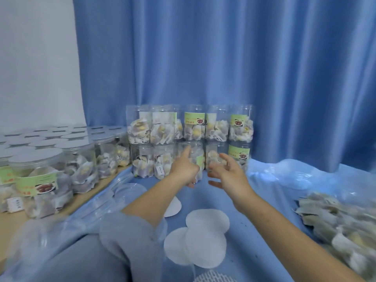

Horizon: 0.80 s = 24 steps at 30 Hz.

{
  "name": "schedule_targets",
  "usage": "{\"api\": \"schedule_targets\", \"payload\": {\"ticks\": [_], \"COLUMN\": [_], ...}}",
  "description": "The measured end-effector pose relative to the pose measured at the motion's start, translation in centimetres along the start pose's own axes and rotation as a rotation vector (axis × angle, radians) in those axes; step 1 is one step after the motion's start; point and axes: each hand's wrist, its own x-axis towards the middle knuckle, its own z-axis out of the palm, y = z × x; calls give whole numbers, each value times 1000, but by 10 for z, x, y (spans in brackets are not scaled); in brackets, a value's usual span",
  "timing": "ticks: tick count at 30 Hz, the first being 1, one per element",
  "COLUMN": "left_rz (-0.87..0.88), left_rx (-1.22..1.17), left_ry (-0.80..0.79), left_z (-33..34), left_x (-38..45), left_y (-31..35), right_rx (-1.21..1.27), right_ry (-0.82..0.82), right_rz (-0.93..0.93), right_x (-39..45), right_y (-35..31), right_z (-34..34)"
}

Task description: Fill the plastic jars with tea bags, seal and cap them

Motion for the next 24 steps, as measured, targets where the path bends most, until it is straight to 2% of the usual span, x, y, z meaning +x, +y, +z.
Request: {"api": "schedule_targets", "payload": {"ticks": [4,8,15,19,24], "left_rz": [52,7,103,245,380], "left_rx": [439,613,554,465,334], "left_ry": [-19,-7,194,202,139], "left_z": [4,14,32,30,23], "left_x": [59,102,97,65,0], "left_y": [1,-10,-47,-43,-17], "right_rx": [41,2,-64,-338,-644], "right_ry": [20,13,-16,-58,-3], "right_rz": [72,119,107,-72,-263], "right_x": [23,42,41,31,10], "right_y": [25,51,61,38,8], "right_z": [-7,-6,4,5,-6]}}
